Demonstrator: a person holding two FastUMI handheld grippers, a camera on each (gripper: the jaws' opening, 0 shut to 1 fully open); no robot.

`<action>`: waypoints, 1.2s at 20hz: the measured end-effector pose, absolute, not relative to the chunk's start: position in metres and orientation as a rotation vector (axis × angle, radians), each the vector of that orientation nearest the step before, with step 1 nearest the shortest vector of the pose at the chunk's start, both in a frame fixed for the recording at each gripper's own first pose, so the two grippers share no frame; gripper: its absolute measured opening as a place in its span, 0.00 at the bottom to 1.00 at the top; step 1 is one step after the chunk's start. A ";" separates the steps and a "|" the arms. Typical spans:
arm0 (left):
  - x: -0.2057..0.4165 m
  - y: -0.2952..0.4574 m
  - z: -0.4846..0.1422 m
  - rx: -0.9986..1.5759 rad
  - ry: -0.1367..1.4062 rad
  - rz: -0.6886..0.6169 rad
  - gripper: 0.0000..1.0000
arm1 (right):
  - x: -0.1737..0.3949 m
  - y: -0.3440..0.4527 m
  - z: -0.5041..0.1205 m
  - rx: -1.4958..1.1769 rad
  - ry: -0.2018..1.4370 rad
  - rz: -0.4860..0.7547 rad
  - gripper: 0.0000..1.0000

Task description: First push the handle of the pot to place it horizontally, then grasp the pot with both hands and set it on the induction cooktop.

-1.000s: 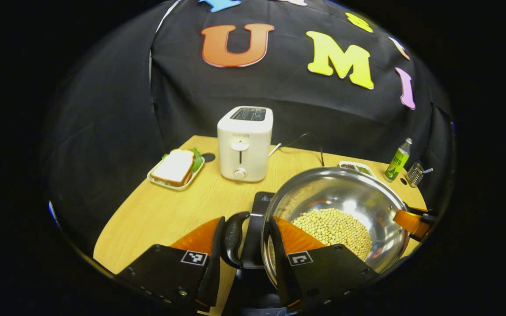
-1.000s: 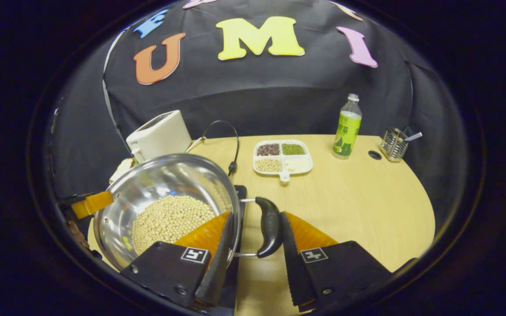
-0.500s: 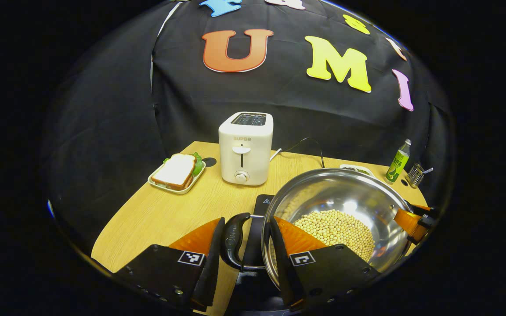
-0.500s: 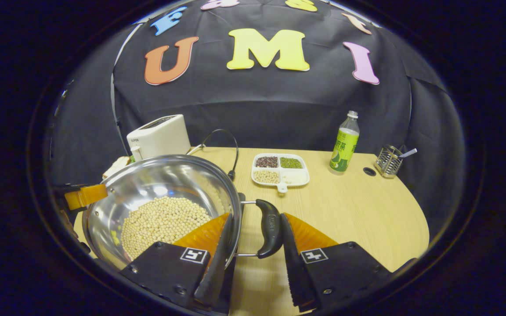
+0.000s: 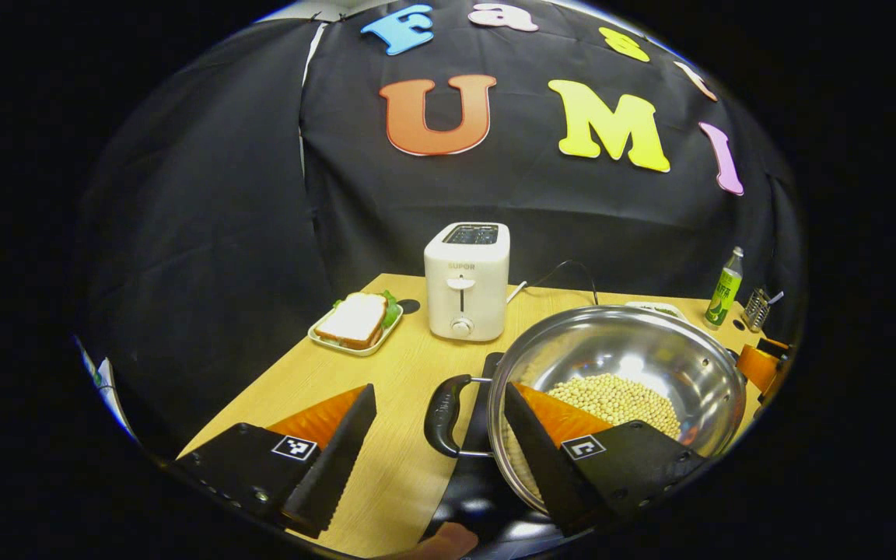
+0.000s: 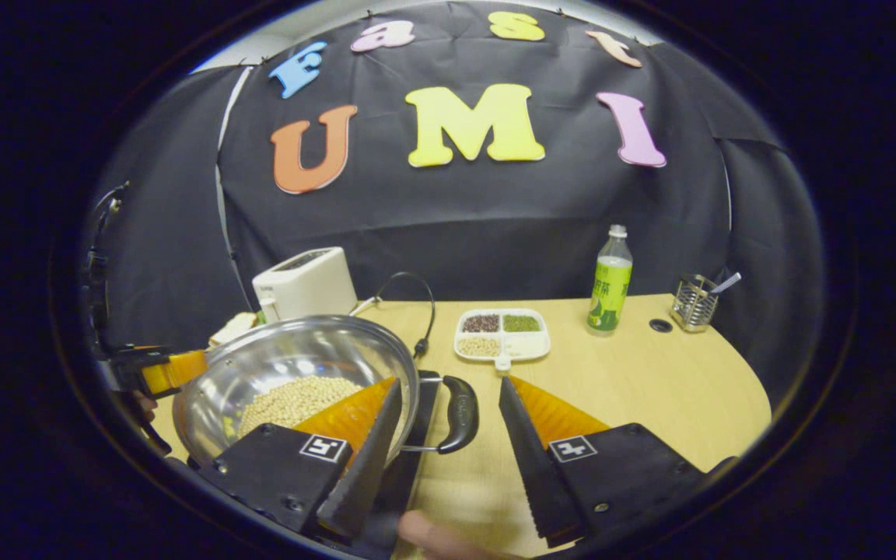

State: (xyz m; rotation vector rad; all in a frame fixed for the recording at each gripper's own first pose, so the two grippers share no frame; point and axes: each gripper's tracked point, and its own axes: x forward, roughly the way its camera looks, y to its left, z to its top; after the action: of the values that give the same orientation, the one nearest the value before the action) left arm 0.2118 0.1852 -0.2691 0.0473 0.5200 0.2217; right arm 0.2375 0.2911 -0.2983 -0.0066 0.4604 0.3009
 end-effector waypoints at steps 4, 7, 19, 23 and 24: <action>0.190 0.167 -0.218 0.045 0.421 0.217 0.97 | 0.210 0.270 -0.267 -0.011 0.409 0.316 0.99; 0.171 0.139 -0.182 0.028 0.359 0.183 0.97 | 0.190 0.243 -0.249 -0.015 0.389 0.303 0.98; 0.089 0.024 -0.053 0.036 0.118 0.042 0.96 | 0.118 0.084 -0.130 -0.039 0.162 0.169 1.00; 0.059 -0.002 -0.023 0.039 0.001 0.020 0.96 | 0.080 0.054 -0.096 0.013 0.081 0.174 0.98; 0.053 -0.004 -0.026 0.029 0.002 0.025 0.96 | 0.072 0.047 -0.087 0.014 0.062 0.168 0.98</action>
State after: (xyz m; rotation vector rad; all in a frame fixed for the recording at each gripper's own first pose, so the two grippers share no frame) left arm 0.0527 -0.0043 -0.0263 0.0291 0.0024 0.0254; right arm 0.0718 0.0466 -0.0874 0.0143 0.0616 0.1684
